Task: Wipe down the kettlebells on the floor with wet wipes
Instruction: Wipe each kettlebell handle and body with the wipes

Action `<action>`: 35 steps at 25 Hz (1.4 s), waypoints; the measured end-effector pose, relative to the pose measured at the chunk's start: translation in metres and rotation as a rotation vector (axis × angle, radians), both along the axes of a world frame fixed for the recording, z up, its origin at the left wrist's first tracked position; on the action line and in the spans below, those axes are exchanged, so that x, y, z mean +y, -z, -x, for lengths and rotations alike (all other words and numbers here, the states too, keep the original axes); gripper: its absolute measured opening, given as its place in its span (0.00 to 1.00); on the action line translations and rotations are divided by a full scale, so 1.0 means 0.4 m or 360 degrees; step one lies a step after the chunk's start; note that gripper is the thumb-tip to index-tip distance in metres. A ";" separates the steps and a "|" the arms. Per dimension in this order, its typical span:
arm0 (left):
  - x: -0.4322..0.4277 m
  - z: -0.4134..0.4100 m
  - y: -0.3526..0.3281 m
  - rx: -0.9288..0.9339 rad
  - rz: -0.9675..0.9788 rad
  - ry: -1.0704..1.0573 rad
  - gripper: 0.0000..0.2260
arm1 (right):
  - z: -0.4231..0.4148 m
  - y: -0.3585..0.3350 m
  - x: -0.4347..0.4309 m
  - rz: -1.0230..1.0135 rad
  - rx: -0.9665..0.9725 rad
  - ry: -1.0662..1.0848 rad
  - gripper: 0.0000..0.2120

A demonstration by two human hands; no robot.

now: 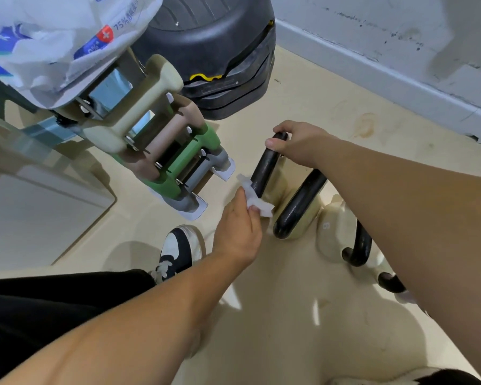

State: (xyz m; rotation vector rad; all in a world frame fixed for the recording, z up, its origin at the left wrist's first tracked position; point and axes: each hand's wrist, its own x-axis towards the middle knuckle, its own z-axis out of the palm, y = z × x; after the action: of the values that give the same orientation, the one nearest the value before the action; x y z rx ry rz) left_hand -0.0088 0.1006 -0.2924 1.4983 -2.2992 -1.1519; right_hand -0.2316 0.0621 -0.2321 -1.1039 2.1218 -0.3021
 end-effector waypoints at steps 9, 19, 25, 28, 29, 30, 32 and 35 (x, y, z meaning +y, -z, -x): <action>-0.175 0.285 -0.103 -0.0768 0.0038 0.0363 0.25 | 0.019 -0.016 -0.010 0.0050 -0.0348 0.0155 0.19; -0.075 0.170 -0.090 -0.0886 0.0598 0.0492 0.43 | 0.029 -0.012 0.001 -0.0031 -0.0444 0.0336 0.30; -0.199 0.420 -0.140 -0.1313 0.0414 0.0673 0.23 | 0.081 -0.014 0.028 0.0230 -0.0127 0.0484 0.27; -0.219 0.484 -0.157 -0.1540 0.0380 0.0977 0.05 | 0.110 0.010 0.057 0.0140 -0.0147 0.0544 0.21; -0.222 0.489 -0.156 -0.1565 0.0414 0.1034 0.03 | 0.109 0.017 0.065 0.0103 -0.0163 0.0540 0.21; -0.226 0.490 -0.151 -0.1541 0.0442 0.1040 0.03 | 0.108 0.022 0.069 0.0077 -0.0169 0.0527 0.20; -0.229 0.468 -0.149 -0.1428 0.0455 0.0950 0.06 | 0.099 0.027 0.070 0.0064 -0.0156 0.0500 0.19; -0.208 0.367 -0.130 -0.0940 0.0350 0.0654 0.20 | 0.078 0.024 0.055 0.0019 -0.0146 0.0443 0.18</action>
State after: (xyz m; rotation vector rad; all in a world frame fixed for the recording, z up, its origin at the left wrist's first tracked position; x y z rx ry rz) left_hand -0.1556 0.0174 -0.2404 1.4640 -3.1145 -0.5218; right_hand -0.2626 0.0842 -0.2419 -0.7838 2.1927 -0.4862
